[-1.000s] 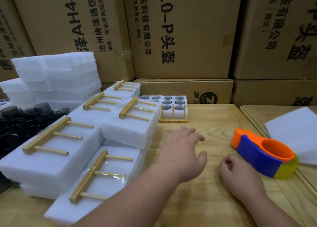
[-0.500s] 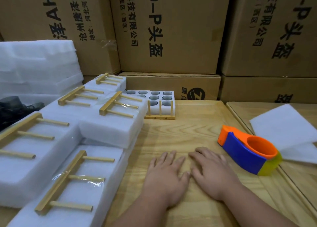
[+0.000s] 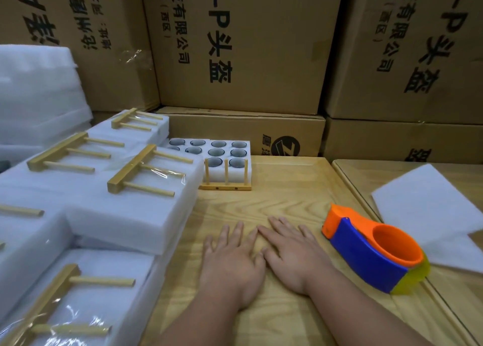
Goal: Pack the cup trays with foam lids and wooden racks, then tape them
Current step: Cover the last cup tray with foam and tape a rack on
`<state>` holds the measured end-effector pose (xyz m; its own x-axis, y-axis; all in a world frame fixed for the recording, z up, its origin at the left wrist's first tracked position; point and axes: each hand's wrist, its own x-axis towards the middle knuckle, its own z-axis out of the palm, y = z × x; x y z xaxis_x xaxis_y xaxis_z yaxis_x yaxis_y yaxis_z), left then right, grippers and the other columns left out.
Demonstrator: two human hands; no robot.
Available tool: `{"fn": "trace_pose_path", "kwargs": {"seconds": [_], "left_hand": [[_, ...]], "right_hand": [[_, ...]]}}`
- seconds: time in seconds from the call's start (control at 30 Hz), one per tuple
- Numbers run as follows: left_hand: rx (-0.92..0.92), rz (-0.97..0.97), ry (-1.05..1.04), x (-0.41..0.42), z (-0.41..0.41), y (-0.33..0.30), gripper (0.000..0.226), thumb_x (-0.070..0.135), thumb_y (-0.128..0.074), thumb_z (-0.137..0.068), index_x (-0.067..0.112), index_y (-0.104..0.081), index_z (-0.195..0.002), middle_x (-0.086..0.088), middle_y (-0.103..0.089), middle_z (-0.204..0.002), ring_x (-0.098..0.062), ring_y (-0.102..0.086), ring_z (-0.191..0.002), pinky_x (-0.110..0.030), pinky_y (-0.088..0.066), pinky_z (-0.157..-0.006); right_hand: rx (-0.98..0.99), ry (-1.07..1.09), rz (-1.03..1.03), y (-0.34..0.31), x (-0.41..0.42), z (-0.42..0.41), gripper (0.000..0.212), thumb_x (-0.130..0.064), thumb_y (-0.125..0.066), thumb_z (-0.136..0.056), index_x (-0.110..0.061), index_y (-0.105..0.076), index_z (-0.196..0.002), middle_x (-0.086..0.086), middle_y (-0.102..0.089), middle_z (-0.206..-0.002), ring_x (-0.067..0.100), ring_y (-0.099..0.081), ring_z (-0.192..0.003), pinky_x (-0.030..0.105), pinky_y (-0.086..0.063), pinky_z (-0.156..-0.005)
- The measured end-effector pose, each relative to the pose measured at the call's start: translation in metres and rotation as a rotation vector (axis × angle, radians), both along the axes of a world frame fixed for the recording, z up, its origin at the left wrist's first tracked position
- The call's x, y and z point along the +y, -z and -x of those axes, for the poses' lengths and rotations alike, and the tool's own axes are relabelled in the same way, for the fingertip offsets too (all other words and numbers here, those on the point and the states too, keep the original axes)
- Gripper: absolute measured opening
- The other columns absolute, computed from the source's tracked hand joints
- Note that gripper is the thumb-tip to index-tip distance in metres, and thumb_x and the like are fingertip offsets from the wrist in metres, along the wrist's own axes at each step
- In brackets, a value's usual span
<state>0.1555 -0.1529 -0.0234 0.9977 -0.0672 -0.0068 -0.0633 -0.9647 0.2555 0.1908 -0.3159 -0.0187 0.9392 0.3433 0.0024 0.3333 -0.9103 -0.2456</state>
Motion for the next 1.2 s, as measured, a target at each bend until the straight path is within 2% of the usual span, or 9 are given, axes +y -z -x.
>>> {"fn": "trace_pose_path", "kwargs": {"seconds": [0.17,0.3,0.47,0.57,0.7,0.83,0.97,1.07,1.2], "left_hand": [[0.001,0.006,-0.044,-0.004,-0.04,-0.001,0.063,0.051,-0.016,-0.1,0.042,-0.002,-0.161,0.01,0.01,-0.171,-0.018,0.012,-0.157,-0.052,0.008,-0.124],[-0.029,0.026,-0.061,-0.009,-0.05,0.003,0.067,0.054,-0.014,-0.098,0.037,0.001,-0.162,0.008,0.007,-0.171,-0.02,0.013,-0.157,-0.054,0.012,-0.122],[-0.066,0.018,-0.043,-0.009,-0.049,0.006,0.074,0.058,-0.017,-0.095,0.032,0.0,-0.162,0.006,0.008,-0.171,-0.022,0.016,-0.156,-0.057,0.014,-0.121],[-0.058,0.012,-0.034,-0.009,-0.052,0.006,0.074,0.058,-0.018,-0.095,0.034,0.0,-0.162,0.006,0.011,-0.171,-0.022,0.02,-0.155,-0.058,0.017,-0.119],[-0.033,0.014,-0.034,-0.007,-0.055,0.009,0.074,0.06,-0.019,-0.094,0.036,0.001,-0.162,0.006,0.014,-0.17,-0.022,0.024,-0.154,-0.058,0.021,-0.117],[-0.026,0.011,-0.044,-0.005,-0.056,0.01,0.075,0.061,-0.018,-0.093,0.037,0.001,-0.161,0.007,0.014,-0.17,-0.021,0.024,-0.154,-0.057,0.022,-0.116],[-0.039,0.018,-0.061,-0.005,-0.052,0.009,0.077,0.062,-0.019,-0.091,0.036,-0.002,-0.161,0.008,0.01,-0.171,-0.018,0.02,-0.155,-0.054,0.02,-0.118],[-0.039,0.026,-0.074,-0.004,-0.051,0.006,0.076,0.06,-0.02,-0.092,0.035,-0.003,-0.162,0.01,0.009,-0.171,-0.016,0.018,-0.156,-0.052,0.018,-0.12],[-0.065,0.071,-0.156,-0.004,-0.048,0.004,0.083,0.057,-0.025,-0.093,0.03,0.013,-0.161,0.002,0.009,-0.171,-0.016,0.014,-0.156,-0.045,0.012,-0.124]], "right_hand": [[-0.029,0.091,-0.037,0.0,0.014,-0.044,0.065,-0.05,-0.031,-0.098,-0.037,-0.018,-0.161,-0.01,-0.01,-0.171,0.007,-0.002,-0.156,0.04,0.0,-0.125],[-0.078,0.187,-0.094,-0.001,0.024,-0.086,0.074,-0.059,-0.036,-0.094,-0.032,-0.018,-0.161,-0.004,-0.021,-0.169,0.013,-0.015,-0.155,0.04,-0.01,-0.126],[-0.18,0.198,-0.342,-0.003,0.05,-0.14,0.093,-0.069,-0.054,-0.084,-0.033,-0.015,-0.16,-0.007,-0.026,-0.166,0.016,-0.029,-0.15,0.039,-0.032,-0.117],[-0.186,0.188,-0.499,-0.005,0.063,-0.17,0.099,-0.069,-0.06,-0.078,-0.039,-0.012,-0.158,-0.01,-0.025,-0.165,0.016,-0.032,-0.149,0.045,-0.038,-0.116],[-0.183,0.133,-0.532,-0.003,0.074,-0.201,0.082,-0.07,-0.058,-0.077,-0.052,-0.026,-0.149,-0.013,-0.022,-0.162,0.016,-0.038,-0.145,0.045,-0.041,-0.112],[-0.168,0.118,-0.45,0.001,0.077,-0.213,0.059,-0.07,-0.057,-0.08,-0.037,-0.053,-0.129,-0.008,-0.033,-0.15,0.022,-0.052,-0.129,0.042,-0.046,-0.102],[-0.183,0.142,-0.444,0.004,0.068,-0.2,0.049,-0.075,-0.049,-0.077,-0.041,-0.048,-0.112,-0.005,-0.04,-0.145,0.024,-0.055,-0.122,0.04,-0.05,-0.094],[-0.199,0.184,-0.467,0.008,0.053,-0.183,0.044,-0.067,-0.056,-0.084,-0.044,-0.047,-0.12,0.001,-0.038,-0.15,0.027,-0.049,-0.132,0.04,-0.046,-0.1],[-0.229,0.224,-0.483,0.01,0.031,-0.147,0.049,-0.066,-0.057,-0.084,-0.044,-0.044,-0.126,0.0,-0.042,-0.143,0.026,-0.052,-0.127,0.039,-0.048,-0.096]]}}
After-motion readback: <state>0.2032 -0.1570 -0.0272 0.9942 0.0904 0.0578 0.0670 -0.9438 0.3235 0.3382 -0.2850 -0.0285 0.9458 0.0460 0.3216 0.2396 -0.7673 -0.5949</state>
